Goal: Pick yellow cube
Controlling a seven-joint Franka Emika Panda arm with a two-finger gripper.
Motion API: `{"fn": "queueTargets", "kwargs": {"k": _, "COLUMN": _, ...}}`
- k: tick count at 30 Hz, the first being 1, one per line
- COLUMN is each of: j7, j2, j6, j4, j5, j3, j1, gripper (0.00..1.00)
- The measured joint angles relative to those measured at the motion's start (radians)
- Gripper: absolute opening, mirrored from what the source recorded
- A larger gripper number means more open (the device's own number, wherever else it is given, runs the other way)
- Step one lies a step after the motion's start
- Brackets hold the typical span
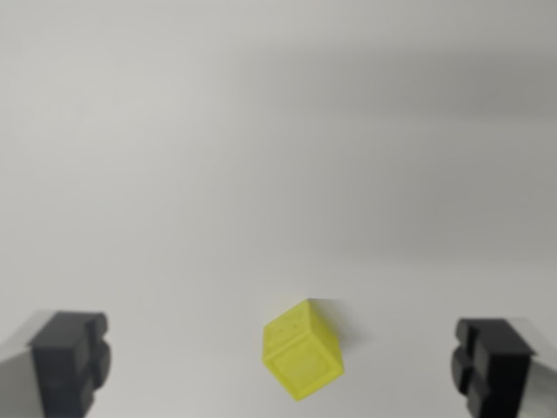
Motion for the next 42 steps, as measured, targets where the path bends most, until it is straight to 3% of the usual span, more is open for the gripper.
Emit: {"fn": "queueTargets", "kwargs": {"k": 42, "j7": -0.217, "j2": -0.065, "j6": 0.235, "j4": -0.288, "j5": -0.003, "j3": 0.0, "j1": -0.026, "gripper": 1.0}}
